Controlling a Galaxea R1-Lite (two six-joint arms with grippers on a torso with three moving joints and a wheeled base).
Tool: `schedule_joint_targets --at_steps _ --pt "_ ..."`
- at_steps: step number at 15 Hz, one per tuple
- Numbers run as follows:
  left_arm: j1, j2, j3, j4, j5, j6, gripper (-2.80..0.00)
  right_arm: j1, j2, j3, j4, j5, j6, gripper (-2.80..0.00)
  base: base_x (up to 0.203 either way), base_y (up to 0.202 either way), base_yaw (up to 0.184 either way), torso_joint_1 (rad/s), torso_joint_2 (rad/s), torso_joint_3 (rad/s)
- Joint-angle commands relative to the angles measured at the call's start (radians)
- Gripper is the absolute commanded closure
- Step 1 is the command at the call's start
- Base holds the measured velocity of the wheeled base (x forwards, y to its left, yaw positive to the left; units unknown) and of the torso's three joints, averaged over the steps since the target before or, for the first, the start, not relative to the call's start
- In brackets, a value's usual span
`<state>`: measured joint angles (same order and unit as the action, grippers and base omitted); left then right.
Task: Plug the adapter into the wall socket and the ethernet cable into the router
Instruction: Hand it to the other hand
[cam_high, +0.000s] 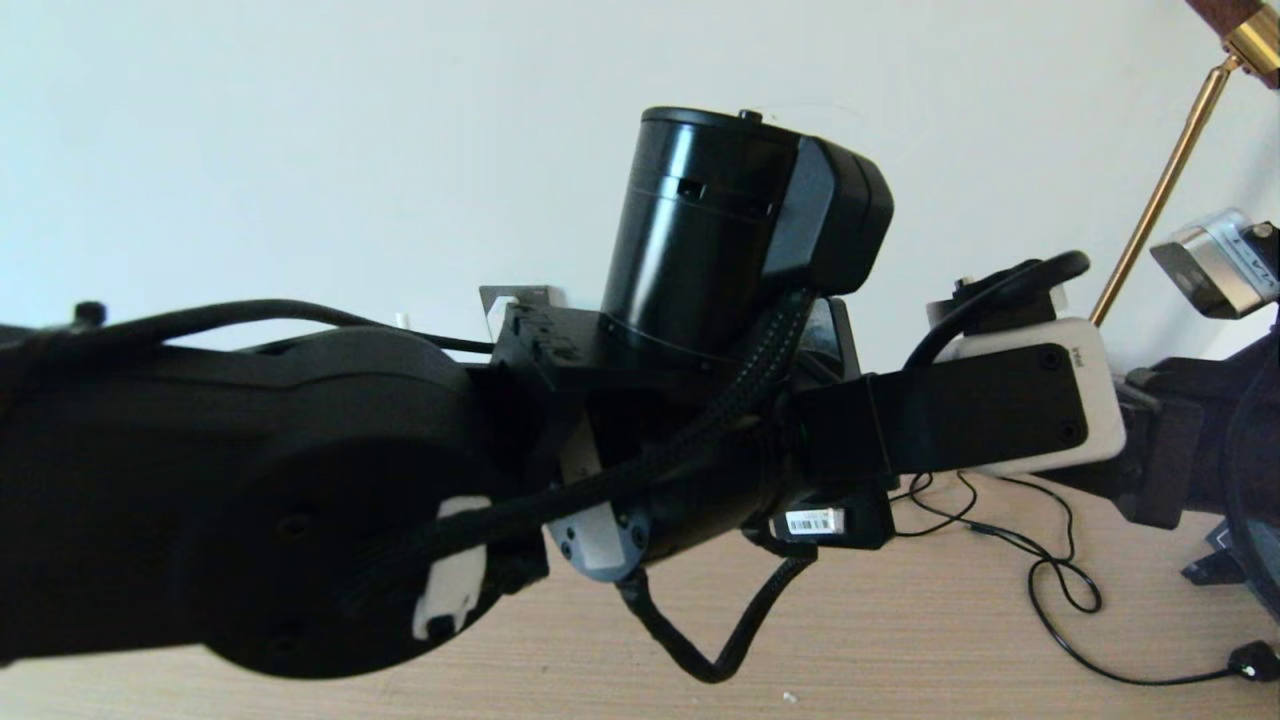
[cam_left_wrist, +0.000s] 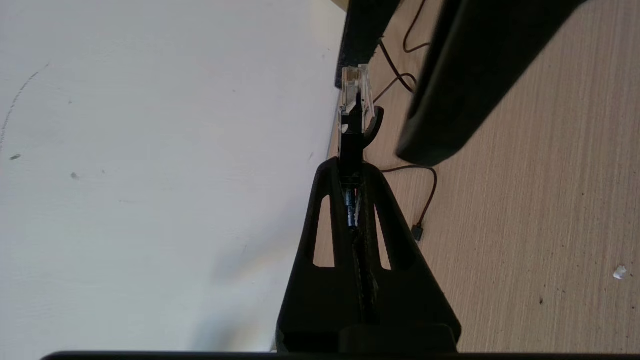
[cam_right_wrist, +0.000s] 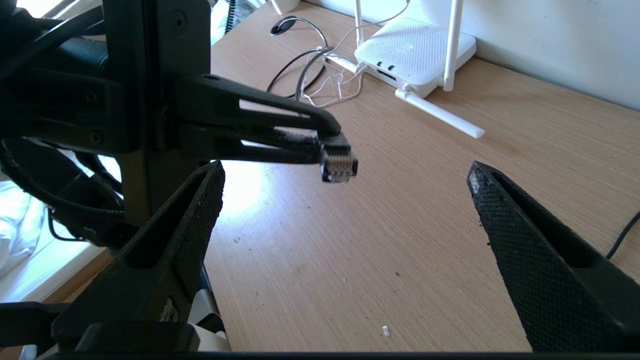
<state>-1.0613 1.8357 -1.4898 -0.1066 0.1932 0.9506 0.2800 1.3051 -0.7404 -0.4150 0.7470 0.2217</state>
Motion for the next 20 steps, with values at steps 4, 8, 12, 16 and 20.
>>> schedule_joint_targets --at_steps 4,8,12,16,20 --pt "0.0 0.011 -0.004 -0.004 0.0 0.007 0.0 0.001 -0.003 0.004 -0.002 0.005 0.001 -2.8 0.0 0.0 0.0 0.0 0.0 0.0" --pt "0.001 0.01 -0.004 -0.004 -0.001 0.007 0.0 0.001 -0.007 0.01 -0.002 0.005 -0.001 -2.65 0.0 0.0 0.0 0.0 0.0 0.0" --pt "0.001 0.01 -0.004 -0.004 -0.003 0.007 0.0 0.001 -0.007 0.007 -0.002 0.005 -0.002 0.0 0.0 0.0 0.0 0.0 0.0 0.0" --pt "0.0 0.01 -0.004 -0.005 -0.003 0.01 0.0 0.001 -0.01 0.009 -0.004 0.005 -0.002 0.0 0.0 0.0 0.0 0.0 0.0 0.0" --pt "0.0 0.011 0.0 -0.007 -0.005 0.016 0.0 0.001 -0.009 0.007 -0.003 0.005 -0.002 0.0 0.0 0.0 0.0 0.0 0.0 0.0"
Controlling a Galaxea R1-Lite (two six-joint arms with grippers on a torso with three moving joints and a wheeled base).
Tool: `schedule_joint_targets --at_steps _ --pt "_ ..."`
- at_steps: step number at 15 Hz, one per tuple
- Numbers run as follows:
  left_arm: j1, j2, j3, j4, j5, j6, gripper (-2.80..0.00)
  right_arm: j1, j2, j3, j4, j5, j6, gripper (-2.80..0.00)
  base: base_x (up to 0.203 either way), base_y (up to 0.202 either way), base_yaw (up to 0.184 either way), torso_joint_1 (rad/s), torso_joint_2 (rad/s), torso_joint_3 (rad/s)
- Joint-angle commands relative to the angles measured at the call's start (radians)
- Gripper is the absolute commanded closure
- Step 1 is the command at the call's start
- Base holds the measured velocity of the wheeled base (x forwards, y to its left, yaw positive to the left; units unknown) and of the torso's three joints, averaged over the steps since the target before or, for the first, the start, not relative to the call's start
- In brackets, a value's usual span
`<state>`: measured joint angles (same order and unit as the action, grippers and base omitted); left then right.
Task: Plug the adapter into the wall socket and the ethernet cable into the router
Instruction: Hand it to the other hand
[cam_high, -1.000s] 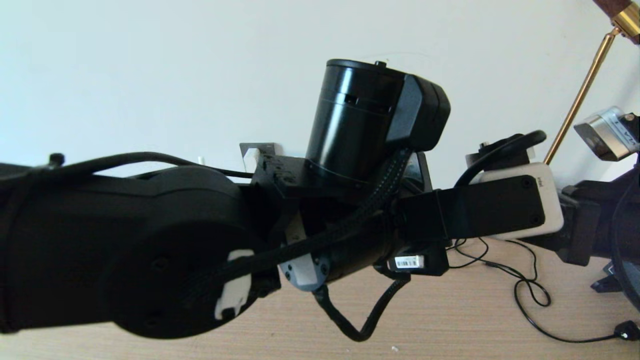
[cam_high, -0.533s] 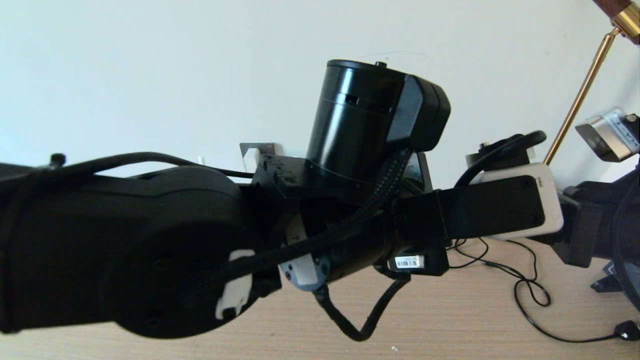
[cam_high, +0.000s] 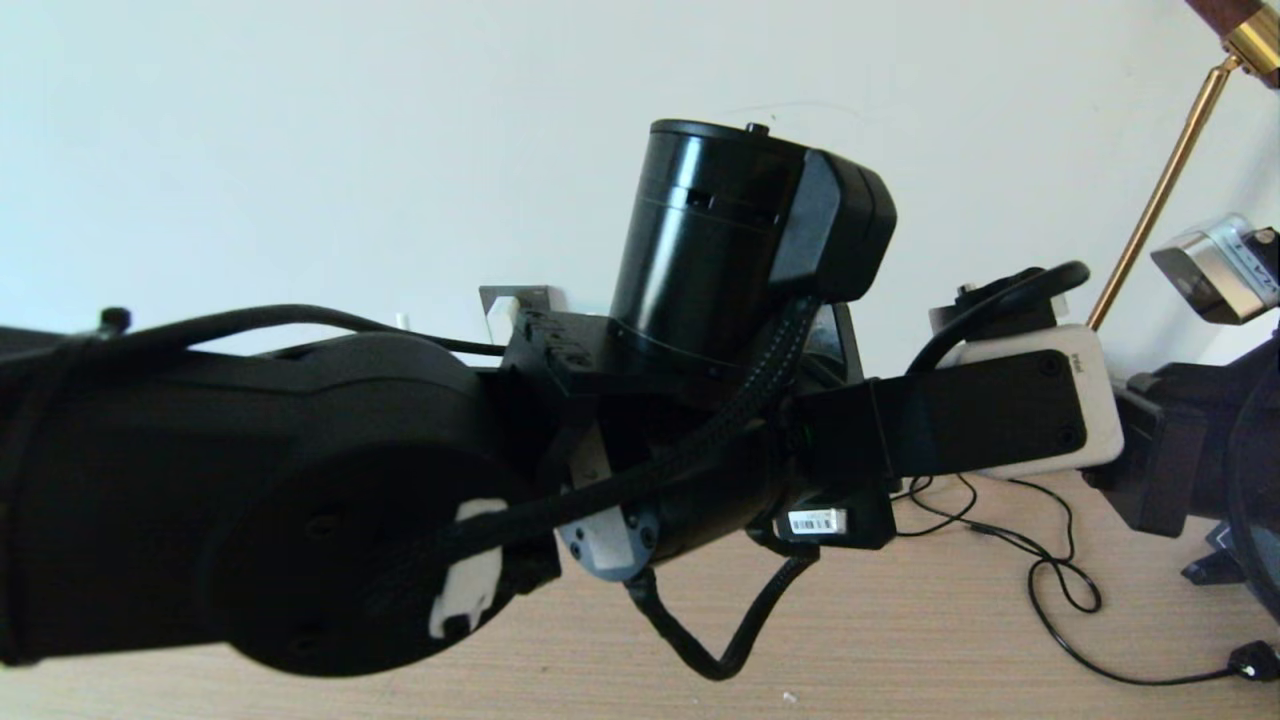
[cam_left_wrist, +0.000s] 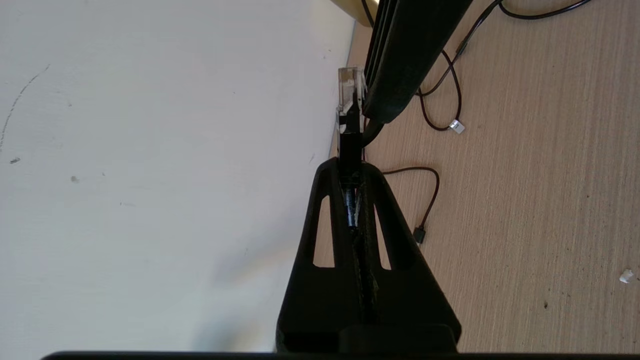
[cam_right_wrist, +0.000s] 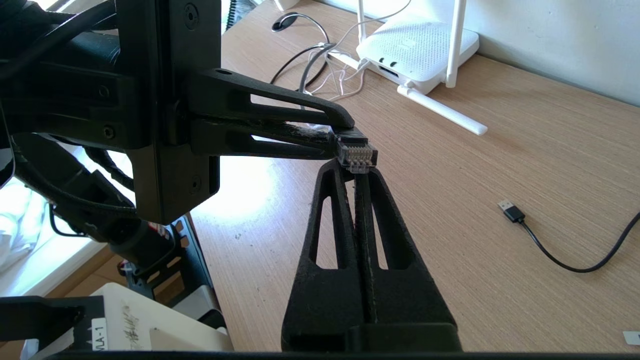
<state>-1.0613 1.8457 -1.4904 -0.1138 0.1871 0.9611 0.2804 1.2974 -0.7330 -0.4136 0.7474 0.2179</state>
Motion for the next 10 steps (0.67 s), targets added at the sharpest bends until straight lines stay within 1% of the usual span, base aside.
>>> schedule_joint_targets --at_steps 1,2,6,7,10 --pt "0.0 0.001 0.002 0.0 -0.005 0.005 0.0 0.0 -0.003 0.0 -0.005 0.004 0.001 0.0 0.0 0.0 0.0 0.0 0.0 0.0" --pt "0.0 0.001 0.001 0.002 -0.015 0.005 0.0 0.0 -0.004 0.001 -0.004 0.004 0.001 0.0 0.0 0.0 0.0 0.0 0.0 0.0" --pt "0.0 0.003 0.001 0.0 -0.017 0.005 0.0 0.0 -0.015 0.007 -0.004 0.004 -0.004 -0.04 0.0 0.0 0.0 0.0 0.0 0.0" --pt "0.0 0.003 0.002 0.0 -0.017 0.005 0.0 0.0 -0.014 0.007 -0.004 0.004 -0.003 -2.8 0.0 0.0 0.0 0.0 0.0 0.0" --pt "0.0 0.001 0.007 -0.007 -0.024 0.005 0.0 0.0 -0.014 0.006 -0.005 0.004 -0.002 -2.8 0.0 0.0 0.0 0.0 0.0 0.0"
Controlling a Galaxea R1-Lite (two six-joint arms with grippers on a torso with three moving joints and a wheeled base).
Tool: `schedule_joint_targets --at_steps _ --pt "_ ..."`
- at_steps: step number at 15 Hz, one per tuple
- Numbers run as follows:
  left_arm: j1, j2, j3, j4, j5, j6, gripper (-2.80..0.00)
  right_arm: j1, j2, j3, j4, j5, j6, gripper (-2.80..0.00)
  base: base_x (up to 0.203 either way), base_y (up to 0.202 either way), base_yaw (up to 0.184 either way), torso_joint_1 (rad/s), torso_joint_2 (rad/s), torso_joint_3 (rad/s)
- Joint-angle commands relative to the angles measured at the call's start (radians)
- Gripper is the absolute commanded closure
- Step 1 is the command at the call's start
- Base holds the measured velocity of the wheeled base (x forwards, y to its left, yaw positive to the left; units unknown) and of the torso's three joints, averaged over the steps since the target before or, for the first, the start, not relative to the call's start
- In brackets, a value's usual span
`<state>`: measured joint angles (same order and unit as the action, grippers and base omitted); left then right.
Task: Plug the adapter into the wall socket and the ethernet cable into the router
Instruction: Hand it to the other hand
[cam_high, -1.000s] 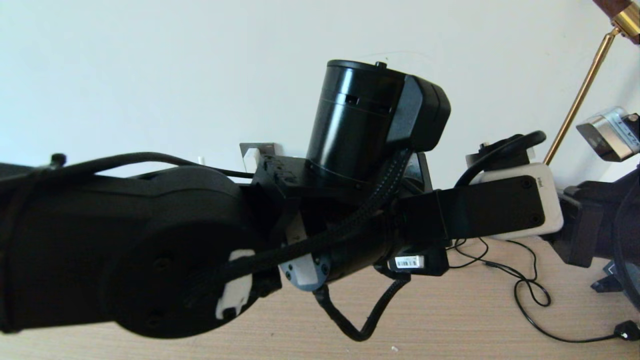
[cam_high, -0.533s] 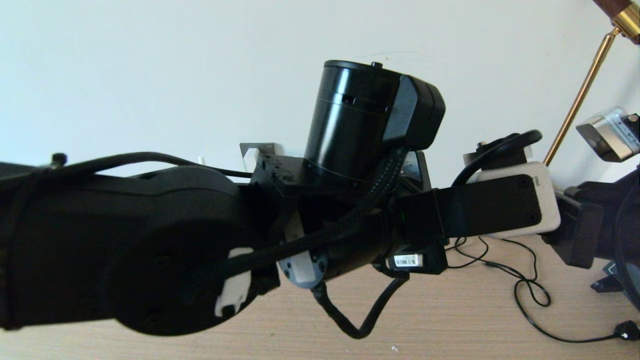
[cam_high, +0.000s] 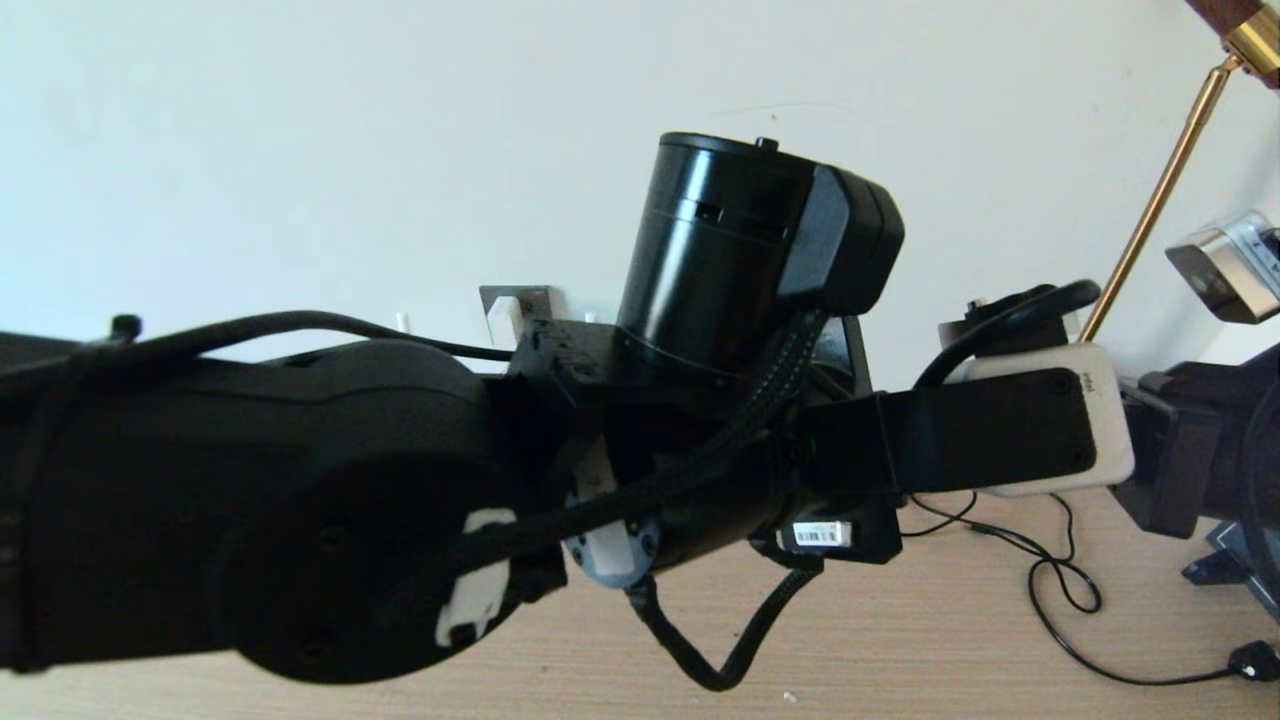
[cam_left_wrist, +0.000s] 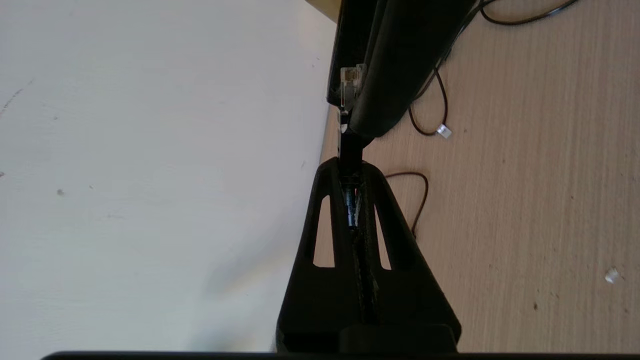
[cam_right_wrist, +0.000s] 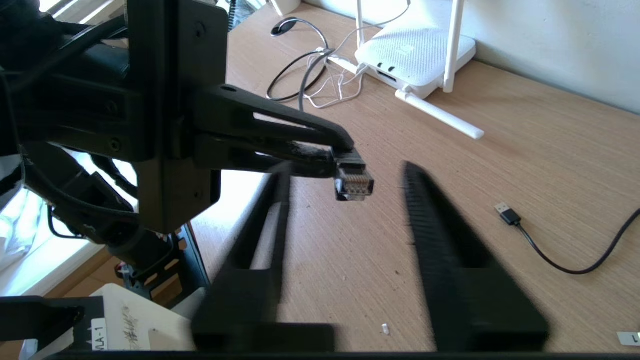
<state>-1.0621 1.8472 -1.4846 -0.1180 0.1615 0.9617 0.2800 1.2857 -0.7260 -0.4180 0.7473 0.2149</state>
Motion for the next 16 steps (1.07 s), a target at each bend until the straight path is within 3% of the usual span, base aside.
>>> schedule_joint_targets --at_steps 1,12,13,16 --pt "0.001 0.001 0.003 -0.015 0.001 0.005 0.0 0.001 -0.002 -0.003 -0.001 0.004 0.001 -2.8 0.0 0.0 0.0 0.0 0.0 0.0" --pt "-0.001 0.002 0.017 -0.029 0.001 0.006 0.0 0.001 0.004 -0.016 -0.001 0.004 0.003 -2.8 0.0 0.0 0.0 0.0 0.0 0.0" --pt "-0.001 0.003 0.018 -0.029 0.001 0.006 0.0 0.001 0.004 -0.018 -0.001 0.004 0.003 0.0 0.0 0.0 0.0 0.0 0.0 0.0" --pt "-0.001 0.004 0.018 -0.029 0.001 0.007 0.0 0.001 0.004 -0.016 -0.001 0.006 0.003 0.0 0.0 0.0 0.0 0.0 0.0 0.0"
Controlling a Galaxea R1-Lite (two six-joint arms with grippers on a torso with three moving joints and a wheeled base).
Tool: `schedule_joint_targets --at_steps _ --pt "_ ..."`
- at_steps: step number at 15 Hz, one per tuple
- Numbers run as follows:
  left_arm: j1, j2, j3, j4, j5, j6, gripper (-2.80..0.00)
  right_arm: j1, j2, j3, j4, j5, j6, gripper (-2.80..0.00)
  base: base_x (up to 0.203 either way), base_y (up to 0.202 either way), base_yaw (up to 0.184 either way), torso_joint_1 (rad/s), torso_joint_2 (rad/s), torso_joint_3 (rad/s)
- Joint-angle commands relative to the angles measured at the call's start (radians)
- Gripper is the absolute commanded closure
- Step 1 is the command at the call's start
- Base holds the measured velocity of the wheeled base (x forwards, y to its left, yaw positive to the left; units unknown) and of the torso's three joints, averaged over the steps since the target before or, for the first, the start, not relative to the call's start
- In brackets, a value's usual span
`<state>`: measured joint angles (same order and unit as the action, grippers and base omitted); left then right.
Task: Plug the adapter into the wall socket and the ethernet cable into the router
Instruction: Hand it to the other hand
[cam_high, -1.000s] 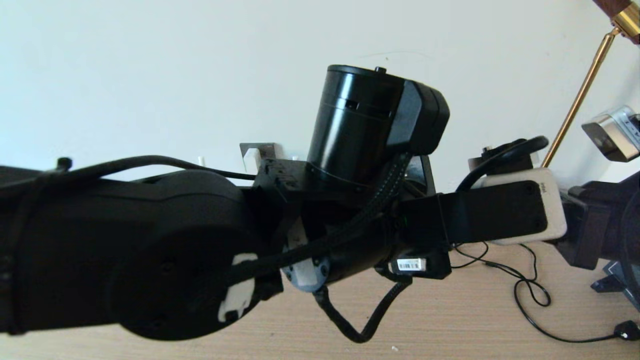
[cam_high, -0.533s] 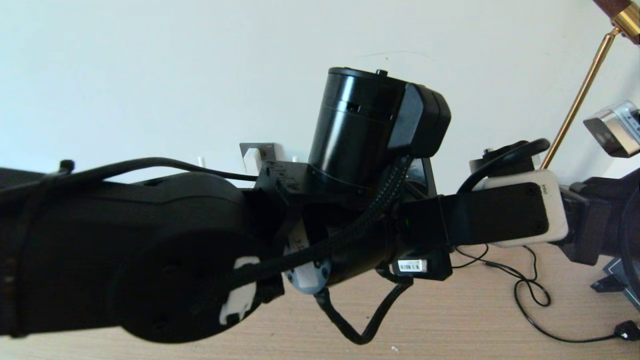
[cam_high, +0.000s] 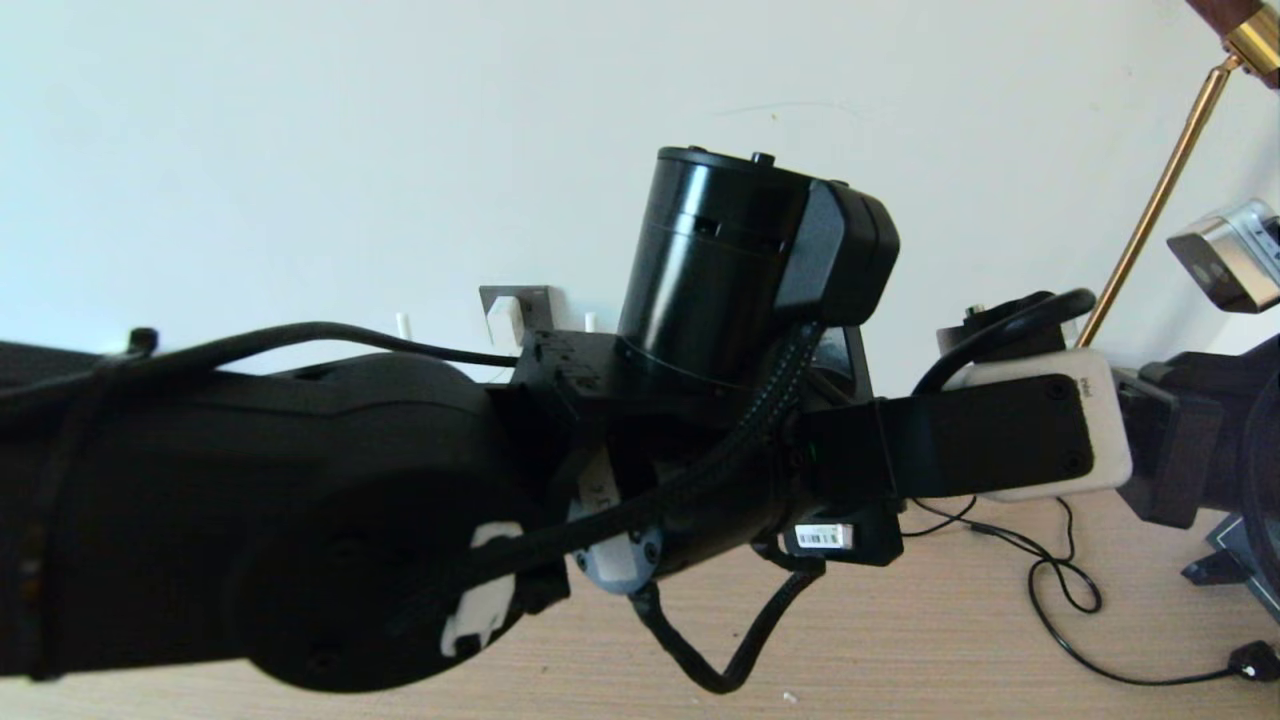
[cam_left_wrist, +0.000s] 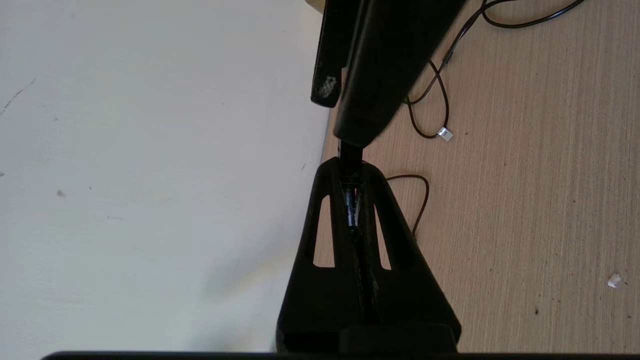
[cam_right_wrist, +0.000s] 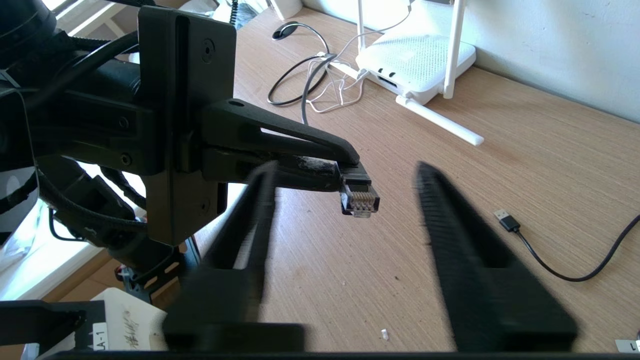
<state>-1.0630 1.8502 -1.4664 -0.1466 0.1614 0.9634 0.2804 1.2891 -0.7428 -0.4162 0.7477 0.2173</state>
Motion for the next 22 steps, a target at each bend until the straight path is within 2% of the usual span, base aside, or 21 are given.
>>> schedule_joint_targets --at_steps 1,16,19,22 --pt "0.0 0.007 -0.002 -0.003 0.001 0.005 0.0 0.0 0.001 0.0 -0.003 0.004 0.002 0.0 0.0 0.0 0.0 0.0 0.0 0.0" --pt "0.001 -0.003 0.01 -0.029 -0.002 0.007 0.0 0.0 -0.002 0.01 -0.001 0.004 0.01 0.0 0.0 0.0 0.0 0.0 0.0 0.0" --pt "-0.006 -0.059 0.063 -0.029 0.001 0.011 0.0 -0.001 -0.034 0.006 -0.001 0.002 0.077 0.0 0.0 0.0 0.0 0.0 0.0 0.0" --pt "-0.005 -0.049 0.067 -0.03 0.003 0.006 0.0 -0.001 -0.033 0.019 -0.001 -0.028 0.076 0.0 0.0 0.0 0.0 0.0 0.0 0.0"
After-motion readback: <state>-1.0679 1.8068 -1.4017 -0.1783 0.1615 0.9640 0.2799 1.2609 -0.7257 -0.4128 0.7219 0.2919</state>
